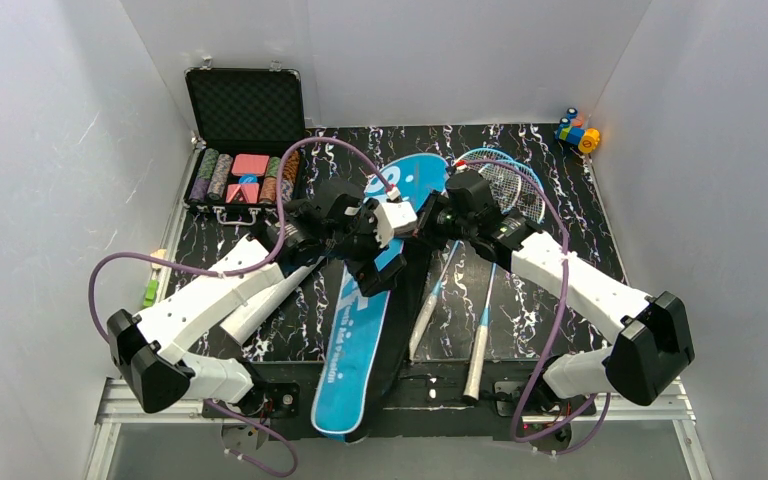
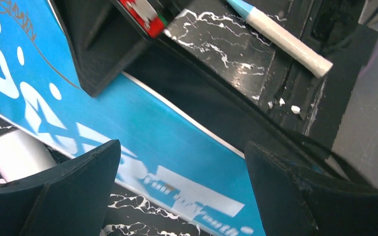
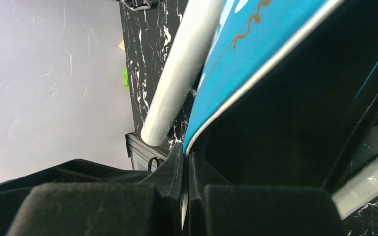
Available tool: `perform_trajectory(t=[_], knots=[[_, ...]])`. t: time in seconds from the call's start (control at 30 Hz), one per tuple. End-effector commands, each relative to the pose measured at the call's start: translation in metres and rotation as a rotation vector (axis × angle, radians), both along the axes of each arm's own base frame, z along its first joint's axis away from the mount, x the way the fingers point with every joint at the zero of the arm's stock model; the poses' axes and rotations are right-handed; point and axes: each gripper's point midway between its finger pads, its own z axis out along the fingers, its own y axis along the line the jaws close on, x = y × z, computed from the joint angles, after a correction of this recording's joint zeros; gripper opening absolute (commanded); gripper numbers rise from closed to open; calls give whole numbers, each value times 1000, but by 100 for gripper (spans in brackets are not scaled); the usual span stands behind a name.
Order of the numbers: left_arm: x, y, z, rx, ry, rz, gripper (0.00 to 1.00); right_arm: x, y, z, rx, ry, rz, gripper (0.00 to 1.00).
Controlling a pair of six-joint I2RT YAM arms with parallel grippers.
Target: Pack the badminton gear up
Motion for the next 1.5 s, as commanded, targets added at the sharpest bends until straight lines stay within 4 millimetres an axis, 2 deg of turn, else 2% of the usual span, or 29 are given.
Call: perform_trajectory(t=[0.0, 0.13, 0.37, 0.53, 0.7, 0.77, 0.87, 1.0, 1.07, 1.23, 1.47], knots=[[19, -10, 11, -43, -61, 89, 98, 10, 12, 36, 51, -111, -5, 1], [33, -5, -1, 4, -103, 137, 98, 8, 15, 37, 42, -109, -6, 1], [36, -12, -7, -5, -73, 150, 98, 7, 16, 45, -9, -120, -51, 1], [39, -16, -6, -15, -67, 172, 98, 5, 13, 49, -64, -120, -123, 1], [45, -15, 4, -30, -101, 215, 98, 3, 12, 46, -104, -119, -175, 1], [40, -17, 12, -53, -91, 197, 98, 4, 13, 42, -122, -111, -177, 1], [22, -19, 28, -118, -63, 137, 98, 3, 14, 35, -147, -99, -175, 1], [0, -16, 36, -158, -20, 73, 98, 3, 14, 28, -159, -87, -177, 1], [-1, -14, 32, -149, -17, 83, 98, 3, 15, 28, -157, -83, -179, 1], [19, -5, 6, -65, -48, 178, 98, 2, 16, 33, -147, -73, -201, 1], [40, 6, -18, 46, -127, 234, 98, -1, 17, 36, -126, -50, -214, 1]])
